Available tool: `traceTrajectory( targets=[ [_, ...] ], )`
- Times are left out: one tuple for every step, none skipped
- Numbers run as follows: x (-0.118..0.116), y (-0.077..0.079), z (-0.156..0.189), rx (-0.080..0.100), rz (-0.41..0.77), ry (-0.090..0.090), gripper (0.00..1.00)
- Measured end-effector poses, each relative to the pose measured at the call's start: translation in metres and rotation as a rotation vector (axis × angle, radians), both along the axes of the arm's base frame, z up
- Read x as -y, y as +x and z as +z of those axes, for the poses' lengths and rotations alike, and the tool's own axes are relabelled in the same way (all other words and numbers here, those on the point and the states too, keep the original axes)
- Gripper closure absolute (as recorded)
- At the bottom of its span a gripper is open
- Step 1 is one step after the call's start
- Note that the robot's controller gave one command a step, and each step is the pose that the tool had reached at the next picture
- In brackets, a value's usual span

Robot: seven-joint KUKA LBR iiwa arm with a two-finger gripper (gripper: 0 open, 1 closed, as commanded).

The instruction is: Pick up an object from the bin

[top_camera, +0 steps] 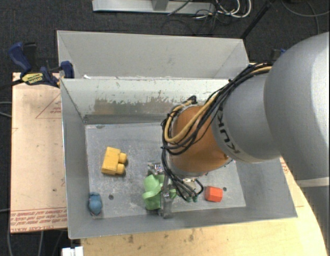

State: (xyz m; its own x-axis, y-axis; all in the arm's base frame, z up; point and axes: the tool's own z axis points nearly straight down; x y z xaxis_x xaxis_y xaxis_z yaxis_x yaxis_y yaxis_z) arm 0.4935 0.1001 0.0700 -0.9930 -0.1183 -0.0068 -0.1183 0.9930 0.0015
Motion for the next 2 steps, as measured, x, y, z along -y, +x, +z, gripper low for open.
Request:
traceTrajectory(
  targets=[
    [0.0, 0.0, 0.0, 0.0, -0.001, 0.0, 1.0],
    [0.0, 0.002, 0.043, -0.002, -0.002, 0.0, 1.0]
  ],
)
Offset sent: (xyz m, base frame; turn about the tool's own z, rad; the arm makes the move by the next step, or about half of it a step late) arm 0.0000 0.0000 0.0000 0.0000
